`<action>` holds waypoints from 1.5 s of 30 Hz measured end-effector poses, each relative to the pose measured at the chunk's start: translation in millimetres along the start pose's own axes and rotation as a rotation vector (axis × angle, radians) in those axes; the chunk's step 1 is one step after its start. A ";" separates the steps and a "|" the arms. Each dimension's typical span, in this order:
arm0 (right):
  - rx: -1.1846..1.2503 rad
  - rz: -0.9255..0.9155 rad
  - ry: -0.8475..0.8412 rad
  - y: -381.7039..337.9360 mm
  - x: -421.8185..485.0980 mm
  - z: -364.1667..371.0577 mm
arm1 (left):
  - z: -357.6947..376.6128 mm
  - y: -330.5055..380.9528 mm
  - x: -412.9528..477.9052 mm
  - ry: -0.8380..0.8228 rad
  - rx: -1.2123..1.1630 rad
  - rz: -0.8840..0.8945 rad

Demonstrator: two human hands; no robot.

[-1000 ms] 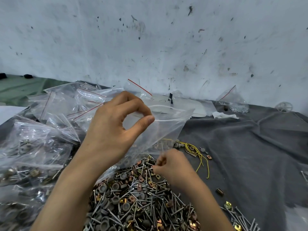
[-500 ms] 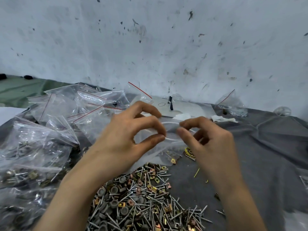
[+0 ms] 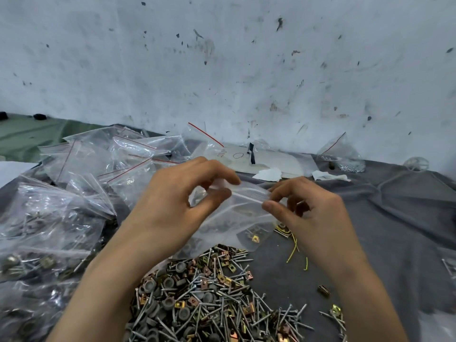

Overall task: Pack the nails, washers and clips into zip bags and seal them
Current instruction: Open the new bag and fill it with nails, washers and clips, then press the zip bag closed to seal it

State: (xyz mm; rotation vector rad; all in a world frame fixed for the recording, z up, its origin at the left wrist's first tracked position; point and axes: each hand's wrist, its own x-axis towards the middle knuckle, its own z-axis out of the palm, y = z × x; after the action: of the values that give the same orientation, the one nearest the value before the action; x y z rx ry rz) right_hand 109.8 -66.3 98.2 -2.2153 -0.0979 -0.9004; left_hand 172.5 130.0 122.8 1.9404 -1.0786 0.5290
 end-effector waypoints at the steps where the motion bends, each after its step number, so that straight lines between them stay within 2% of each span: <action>1: 0.005 0.017 0.005 0.8 -0.1 0.2 | -0.5 -0.2 -0.6 0.013 -0.021 -0.015; 5: 0.028 0.031 -0.026 -4.7 -2.0 3.3 | -2.4 0.4 -1.9 -0.013 -0.062 -0.034; 11: 0.072 -0.105 -0.101 -17.4 -3.4 10.8 | -2.0 3.8 -2.5 -0.075 -0.055 0.011; 19: 0.084 -0.200 -0.087 -23.1 -3.9 15.0 | -0.9 1.3 -3.3 -0.084 -0.092 0.015; 24: 0.048 -0.222 -0.066 -21.3 -3.3 14.5 | 1.9 -1.0 -0.3 -0.102 -0.072 -0.047; 29: 0.027 -0.233 -0.041 -19.9 -2.7 15.1 | 2.8 -2.7 1.5 -0.113 -0.001 0.019; 45: 0.041 -0.239 -0.078 -22.4 -4.1 13.3 | 1.5 -1.1 0.2 -0.129 -0.044 0.057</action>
State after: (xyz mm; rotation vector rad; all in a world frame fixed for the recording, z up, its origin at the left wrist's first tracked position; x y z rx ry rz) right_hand 107.2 -40.4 102.6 -2.2317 -0.4218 -0.9298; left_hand 173.6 129.0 121.6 1.9319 -1.2202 0.4120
